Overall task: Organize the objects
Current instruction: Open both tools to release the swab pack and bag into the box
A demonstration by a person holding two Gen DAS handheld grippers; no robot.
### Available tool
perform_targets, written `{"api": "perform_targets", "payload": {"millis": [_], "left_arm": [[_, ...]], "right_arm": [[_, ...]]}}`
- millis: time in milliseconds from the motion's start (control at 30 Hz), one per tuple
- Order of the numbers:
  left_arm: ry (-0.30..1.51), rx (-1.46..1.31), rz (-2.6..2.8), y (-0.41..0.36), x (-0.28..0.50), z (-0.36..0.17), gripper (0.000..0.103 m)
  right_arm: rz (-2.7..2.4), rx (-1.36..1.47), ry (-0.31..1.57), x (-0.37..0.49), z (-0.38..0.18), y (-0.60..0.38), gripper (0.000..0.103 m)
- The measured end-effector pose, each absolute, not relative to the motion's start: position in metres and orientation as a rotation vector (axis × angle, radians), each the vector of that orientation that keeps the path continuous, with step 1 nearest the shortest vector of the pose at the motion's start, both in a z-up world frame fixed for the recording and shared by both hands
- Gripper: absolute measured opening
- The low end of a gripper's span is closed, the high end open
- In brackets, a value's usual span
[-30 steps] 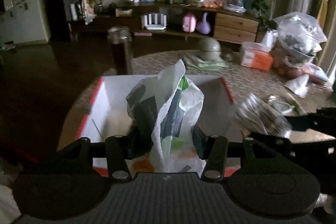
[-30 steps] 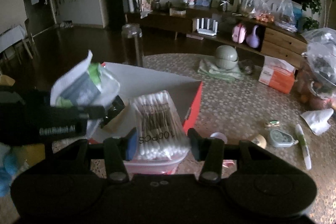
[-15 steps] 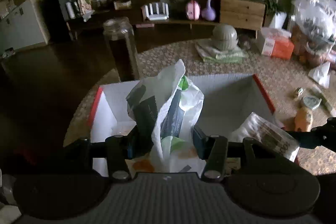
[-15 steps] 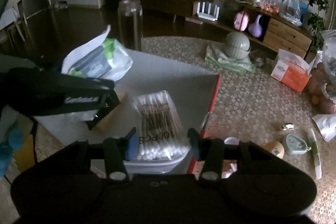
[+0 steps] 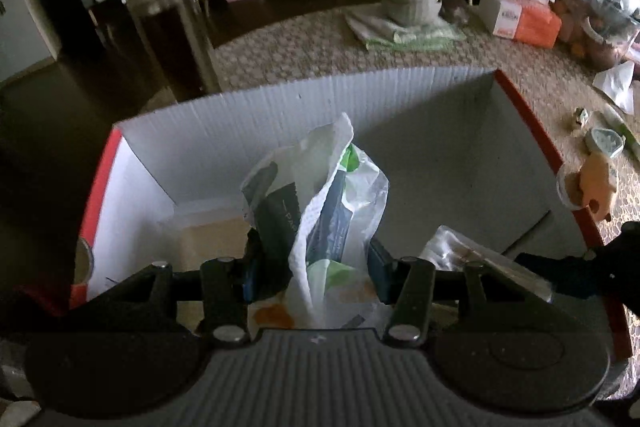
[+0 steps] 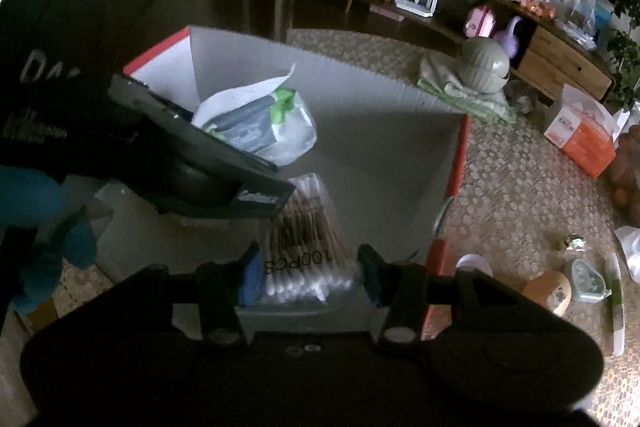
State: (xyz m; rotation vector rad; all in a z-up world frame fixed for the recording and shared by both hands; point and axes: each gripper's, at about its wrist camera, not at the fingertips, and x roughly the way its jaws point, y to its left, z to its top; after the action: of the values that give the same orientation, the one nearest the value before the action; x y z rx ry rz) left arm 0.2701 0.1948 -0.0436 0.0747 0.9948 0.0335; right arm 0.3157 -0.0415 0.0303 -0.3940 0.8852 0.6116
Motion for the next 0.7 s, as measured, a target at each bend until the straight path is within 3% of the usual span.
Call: {"api": "perform_targets", "payload": {"millis": [200,300,467,700], "left_arm": [[1.025,0.059,0.020,0.200,0.276,-0.047,0.054],[1.036,0.060,0.025,0.201,0.277,-0.051,0.062],[1.024,0.036,0.039,0.204,0.274,-0.050,0.075],[1.019,-0.034,0.094,0.215,0.265,-0.042,0.079]], "right_arm": [[0.604,-0.407,0.880,0.318,0.027,-0.037,0.050],[0.612,-0.403,0.880,0.318,0.027,-0.037,0.053],[0.627,-0.375,0.876,0.317,0.029,-0.040,0.064],[0.657,-0.329,0.867,0.309,0.037,-0.053,0.075]]}}
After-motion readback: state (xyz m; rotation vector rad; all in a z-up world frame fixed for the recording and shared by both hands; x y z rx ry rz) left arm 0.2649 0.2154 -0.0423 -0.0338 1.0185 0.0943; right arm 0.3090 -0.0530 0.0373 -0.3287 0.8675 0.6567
